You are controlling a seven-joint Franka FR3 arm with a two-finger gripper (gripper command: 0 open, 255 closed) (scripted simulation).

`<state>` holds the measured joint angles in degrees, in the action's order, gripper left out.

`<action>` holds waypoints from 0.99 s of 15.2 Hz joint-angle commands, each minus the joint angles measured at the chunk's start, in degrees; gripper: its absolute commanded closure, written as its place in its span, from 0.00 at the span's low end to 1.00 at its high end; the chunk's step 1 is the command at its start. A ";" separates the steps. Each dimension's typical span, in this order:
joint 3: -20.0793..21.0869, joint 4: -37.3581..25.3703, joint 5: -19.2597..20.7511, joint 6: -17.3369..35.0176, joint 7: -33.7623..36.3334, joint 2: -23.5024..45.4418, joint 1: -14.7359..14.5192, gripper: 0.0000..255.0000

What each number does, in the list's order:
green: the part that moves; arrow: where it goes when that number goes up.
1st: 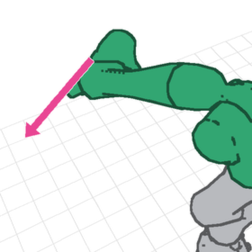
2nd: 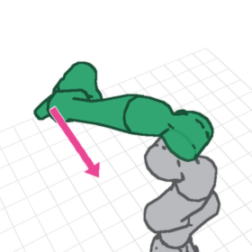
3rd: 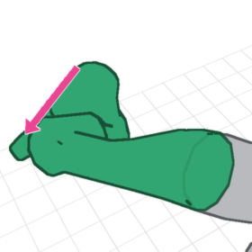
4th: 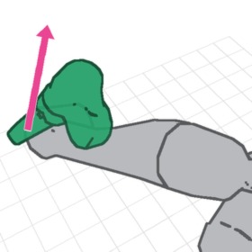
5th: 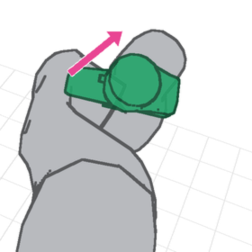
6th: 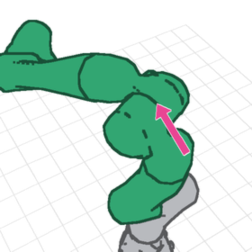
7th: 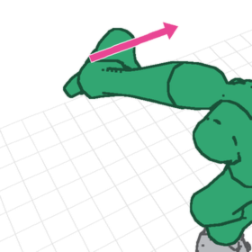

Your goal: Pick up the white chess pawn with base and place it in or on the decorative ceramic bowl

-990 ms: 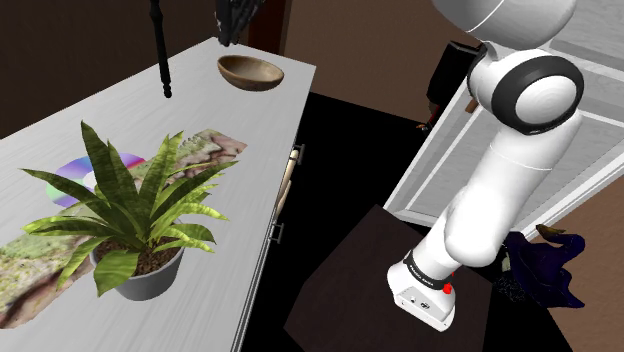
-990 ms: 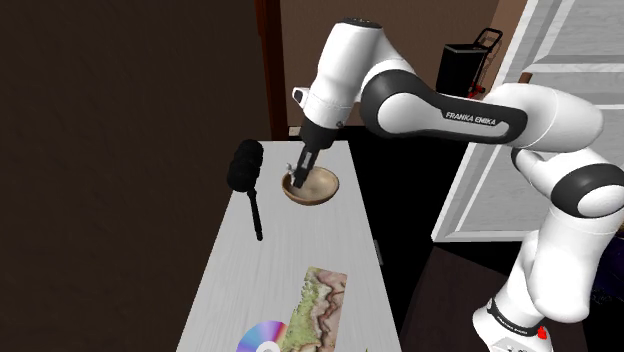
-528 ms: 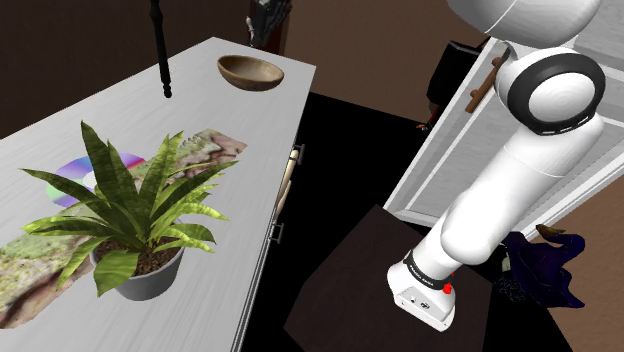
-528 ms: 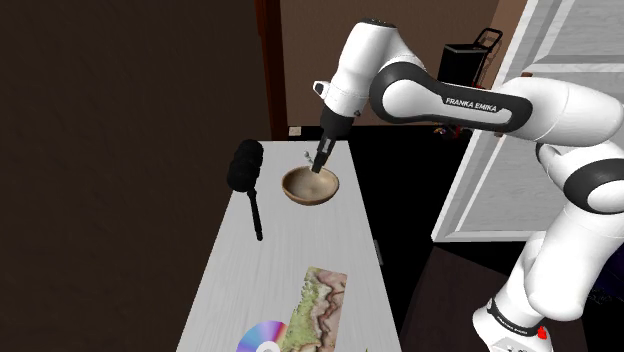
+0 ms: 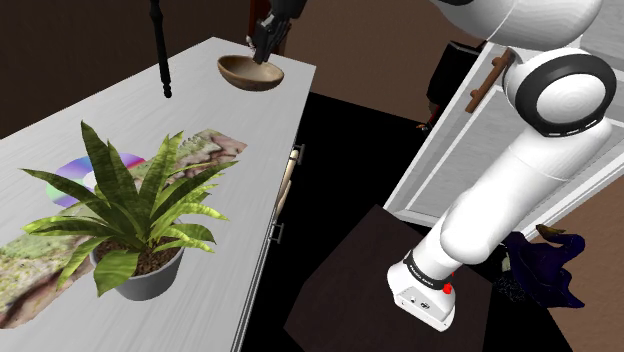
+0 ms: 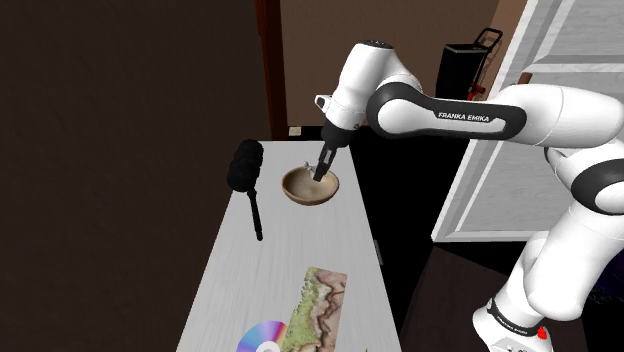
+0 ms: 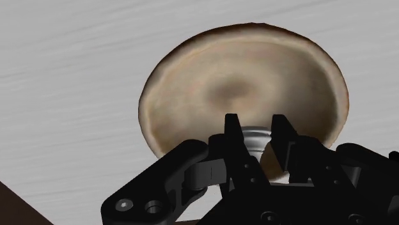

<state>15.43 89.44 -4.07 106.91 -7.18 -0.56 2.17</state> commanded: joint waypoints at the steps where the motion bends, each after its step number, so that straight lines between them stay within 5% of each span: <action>1: -0.05 2.05 -0.18 1.69 -0.23 -0.40 0.05 1.00; 10: -0.07 3.68 -0.31 3.01 -0.38 -0.71 0.06 1.00; 11: -0.07 3.68 -0.31 3.01 -0.38 -0.71 0.06 0.00; 15: -0.07 3.68 -0.31 3.01 -0.38 -0.71 0.06 0.00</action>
<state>15.36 93.12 -4.37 109.92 -7.56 -1.27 2.24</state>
